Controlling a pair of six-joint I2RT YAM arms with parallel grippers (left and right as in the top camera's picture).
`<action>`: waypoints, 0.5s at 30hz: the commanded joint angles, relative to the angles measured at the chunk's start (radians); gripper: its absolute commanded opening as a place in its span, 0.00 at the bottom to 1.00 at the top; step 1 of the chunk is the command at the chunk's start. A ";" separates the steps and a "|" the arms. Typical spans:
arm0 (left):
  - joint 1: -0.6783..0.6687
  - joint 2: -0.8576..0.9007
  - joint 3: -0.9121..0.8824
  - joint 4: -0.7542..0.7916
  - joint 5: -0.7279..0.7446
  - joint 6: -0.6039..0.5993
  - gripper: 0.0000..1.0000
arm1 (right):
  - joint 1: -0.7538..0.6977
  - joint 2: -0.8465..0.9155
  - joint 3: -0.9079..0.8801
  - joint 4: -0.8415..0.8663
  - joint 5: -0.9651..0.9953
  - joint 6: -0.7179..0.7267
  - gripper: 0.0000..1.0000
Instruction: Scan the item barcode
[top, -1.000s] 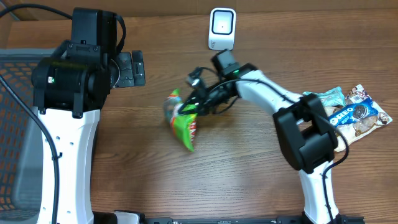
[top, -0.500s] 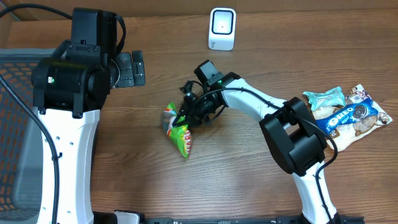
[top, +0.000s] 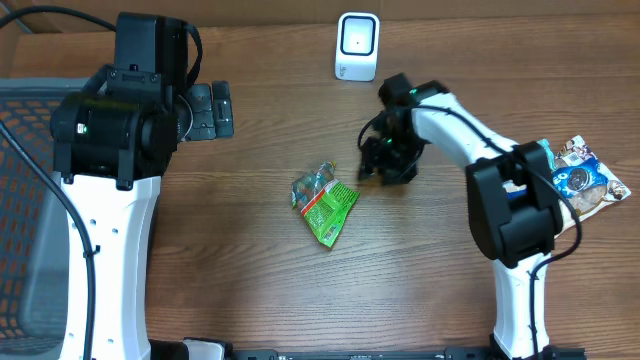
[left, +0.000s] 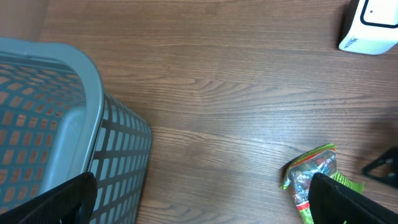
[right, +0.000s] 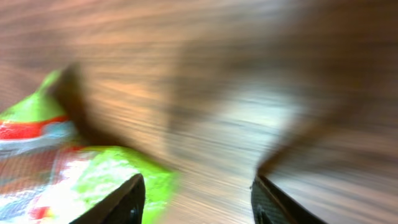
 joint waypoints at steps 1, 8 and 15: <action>0.004 0.006 0.012 0.000 -0.013 0.023 1.00 | -0.020 -0.084 0.085 -0.074 0.321 -0.027 0.60; 0.004 0.009 0.012 0.000 -0.013 0.023 1.00 | 0.050 -0.165 0.173 -0.105 -0.034 -0.184 0.37; 0.004 0.010 0.012 0.000 -0.013 0.023 1.00 | 0.152 -0.161 0.127 -0.008 -0.065 -0.109 0.04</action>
